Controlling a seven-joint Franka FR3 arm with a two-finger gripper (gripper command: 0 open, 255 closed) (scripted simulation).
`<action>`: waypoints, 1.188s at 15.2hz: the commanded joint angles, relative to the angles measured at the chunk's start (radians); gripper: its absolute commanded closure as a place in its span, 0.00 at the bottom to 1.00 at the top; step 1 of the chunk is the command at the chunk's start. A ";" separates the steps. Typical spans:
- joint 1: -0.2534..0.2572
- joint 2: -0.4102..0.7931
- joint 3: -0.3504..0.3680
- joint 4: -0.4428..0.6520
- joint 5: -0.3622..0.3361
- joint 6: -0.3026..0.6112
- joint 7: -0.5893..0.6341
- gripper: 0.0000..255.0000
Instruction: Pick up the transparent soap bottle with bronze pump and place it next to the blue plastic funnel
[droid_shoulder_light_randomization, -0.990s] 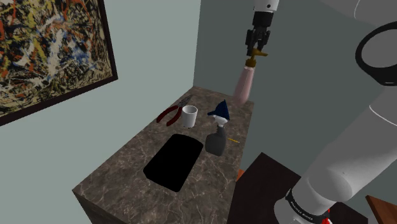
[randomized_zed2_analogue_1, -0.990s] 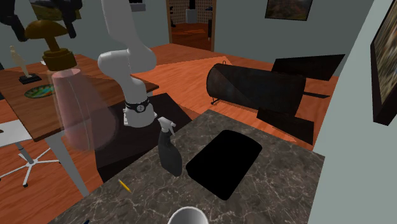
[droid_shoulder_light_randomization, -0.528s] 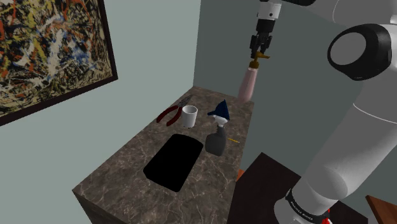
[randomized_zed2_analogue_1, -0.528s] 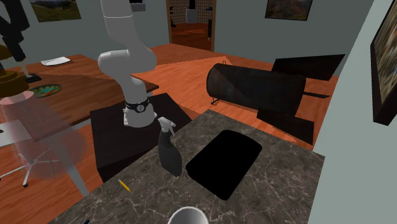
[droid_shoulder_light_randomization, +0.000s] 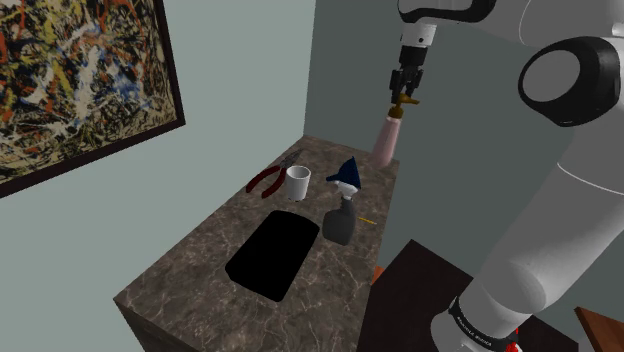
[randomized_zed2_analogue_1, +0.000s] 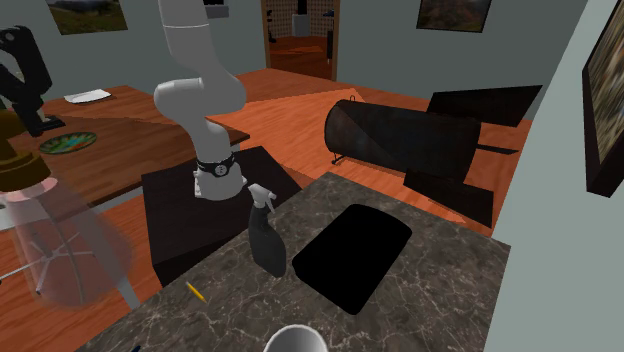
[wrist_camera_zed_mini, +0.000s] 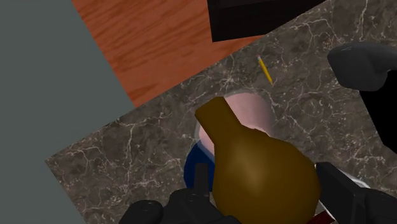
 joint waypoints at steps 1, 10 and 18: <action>0.000 -0.008 0.000 -0.036 -0.003 0.029 0.000 1.00; 0.003 -0.034 0.002 -0.188 -0.010 0.157 0.007 1.00; 0.004 -0.038 0.003 -0.301 -0.012 0.265 0.010 1.00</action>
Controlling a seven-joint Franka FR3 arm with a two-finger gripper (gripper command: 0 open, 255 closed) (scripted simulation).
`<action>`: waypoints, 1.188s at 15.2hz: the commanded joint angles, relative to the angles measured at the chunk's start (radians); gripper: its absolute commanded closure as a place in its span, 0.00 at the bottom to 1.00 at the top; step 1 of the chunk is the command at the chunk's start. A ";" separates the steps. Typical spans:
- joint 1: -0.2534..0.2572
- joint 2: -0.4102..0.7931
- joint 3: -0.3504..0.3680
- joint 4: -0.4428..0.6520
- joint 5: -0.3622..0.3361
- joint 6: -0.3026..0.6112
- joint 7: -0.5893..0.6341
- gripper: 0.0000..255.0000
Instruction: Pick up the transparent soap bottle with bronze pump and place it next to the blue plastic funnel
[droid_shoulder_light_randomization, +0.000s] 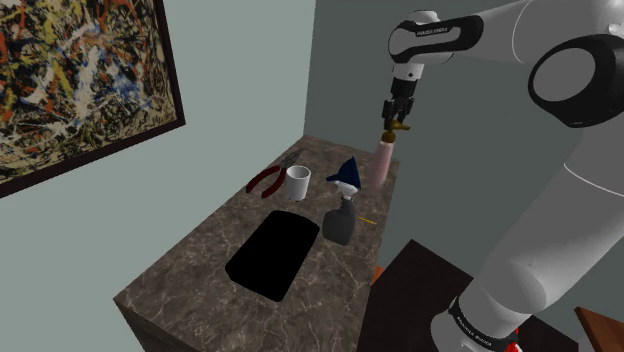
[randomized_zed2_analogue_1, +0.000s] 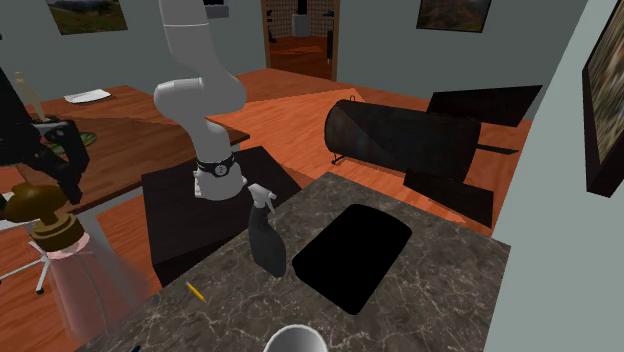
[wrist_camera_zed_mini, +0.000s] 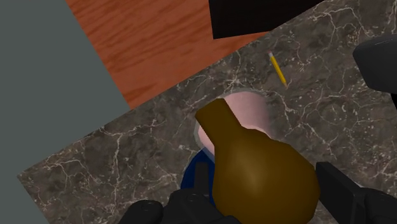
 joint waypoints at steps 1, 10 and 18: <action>0.000 0.000 0.000 -0.027 0.000 0.028 0.000 1.00; -0.001 0.015 -0.001 -0.132 0.005 0.147 -0.002 1.00; -0.002 0.021 -0.002 -0.153 0.006 0.174 -0.003 1.00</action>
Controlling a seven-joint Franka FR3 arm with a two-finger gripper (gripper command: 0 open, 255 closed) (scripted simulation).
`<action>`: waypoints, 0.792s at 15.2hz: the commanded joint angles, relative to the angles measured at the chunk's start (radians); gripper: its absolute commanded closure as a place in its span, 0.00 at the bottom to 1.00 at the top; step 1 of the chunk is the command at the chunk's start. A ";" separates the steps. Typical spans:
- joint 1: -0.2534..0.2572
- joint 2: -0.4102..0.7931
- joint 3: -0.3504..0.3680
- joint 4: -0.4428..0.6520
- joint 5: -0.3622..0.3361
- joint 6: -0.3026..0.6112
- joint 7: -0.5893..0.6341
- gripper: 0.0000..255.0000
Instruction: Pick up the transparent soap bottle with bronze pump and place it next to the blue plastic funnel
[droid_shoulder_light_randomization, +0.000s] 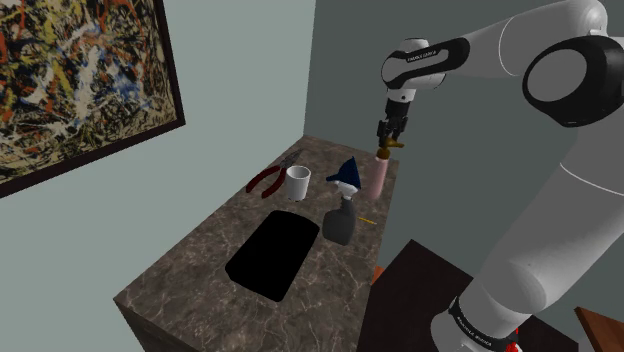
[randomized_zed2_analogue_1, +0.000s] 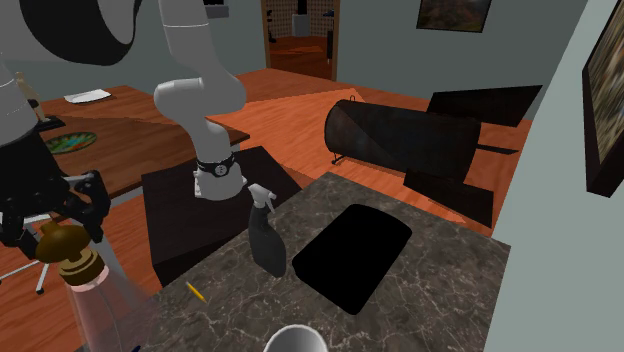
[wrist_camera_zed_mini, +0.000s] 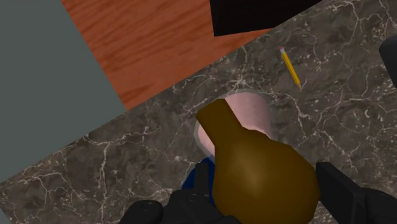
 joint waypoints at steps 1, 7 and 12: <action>0.000 0.000 0.000 0.000 0.000 0.000 0.000 1.00; 0.000 0.000 0.000 0.000 0.000 0.000 0.000 0.00; 0.002 -0.012 0.001 0.115 -0.003 -0.125 0.003 0.00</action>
